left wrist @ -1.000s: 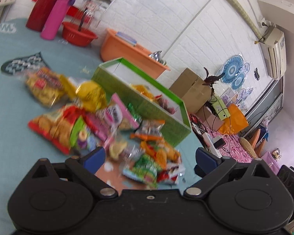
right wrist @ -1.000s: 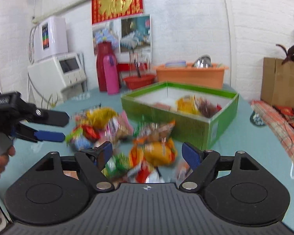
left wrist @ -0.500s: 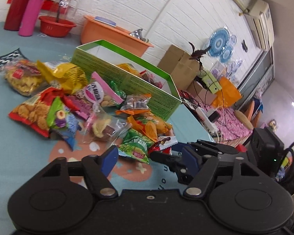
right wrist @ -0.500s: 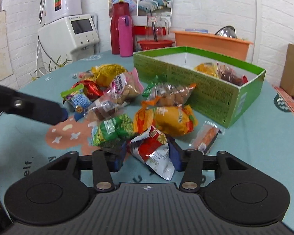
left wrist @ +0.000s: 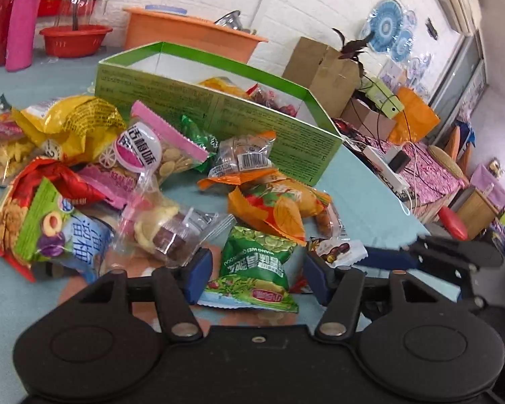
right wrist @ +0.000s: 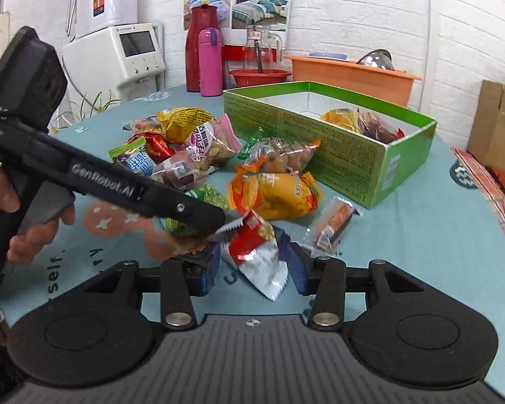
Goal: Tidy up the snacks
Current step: 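Grasp the red-and-white wrapper with the right gripper while the left gripper grasps the green packet, then carry both packets into the green box and open both grippers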
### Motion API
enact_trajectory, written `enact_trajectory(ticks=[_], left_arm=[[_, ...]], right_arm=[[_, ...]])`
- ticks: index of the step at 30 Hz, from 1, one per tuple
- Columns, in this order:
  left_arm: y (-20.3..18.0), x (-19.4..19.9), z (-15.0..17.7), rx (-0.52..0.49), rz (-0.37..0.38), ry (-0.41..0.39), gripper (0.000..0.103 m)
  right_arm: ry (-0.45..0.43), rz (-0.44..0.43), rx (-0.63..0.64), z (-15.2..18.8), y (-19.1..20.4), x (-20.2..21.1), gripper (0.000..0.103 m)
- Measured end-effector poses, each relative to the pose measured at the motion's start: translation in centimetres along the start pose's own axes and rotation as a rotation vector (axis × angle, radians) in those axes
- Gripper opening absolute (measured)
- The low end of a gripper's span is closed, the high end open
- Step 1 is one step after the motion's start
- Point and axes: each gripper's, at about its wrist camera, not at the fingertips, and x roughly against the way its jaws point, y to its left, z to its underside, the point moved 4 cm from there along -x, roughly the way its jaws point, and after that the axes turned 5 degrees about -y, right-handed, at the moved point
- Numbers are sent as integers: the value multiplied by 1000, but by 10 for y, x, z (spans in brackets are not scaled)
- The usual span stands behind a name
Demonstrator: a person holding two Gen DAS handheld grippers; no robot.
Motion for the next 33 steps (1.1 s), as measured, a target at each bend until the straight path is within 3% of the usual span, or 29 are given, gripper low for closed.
enact_trajectory(ticks=[5, 8, 9, 11, 12, 13, 17, 21, 28, 33], left_arm=[[4, 2, 0, 20, 4, 5, 53], [0, 0, 0, -2, 9, -2, 70], [-1, 0, 0, -11, 4, -6, 70], [-3, -2, -1, -18, -2, -10, 67], [-2, -2, -1, -19, -11, -8, 67], [-2, -1, 0, -27, -16, 2, 57], [-6, 6, 4, -16, 5, 16, 52], [-3, 26, -2, 90, 92, -14, 53], [-20, 57, -54, 108, 173, -154, 54], [-24, 51, -97, 111, 154, -234, 54]], right_arm=[[37, -25, 65, -2, 1, -17, 79], [37, -34, 92, -3, 2, -20, 87], [42, -36, 92, -3, 2, -22, 91], [43, -37, 86, -2, 3, -22, 89], [40, -31, 80, -1, 3, -22, 81], [36, -26, 75, -1, 3, -19, 79], [9, -24, 46, -3, 3, -7, 72], [-46, -24, 37, -12, 4, 14, 72], [-204, -3, -5, -56, -16, 33, 72], [-267, 58, -40, -82, -37, 20, 73]])
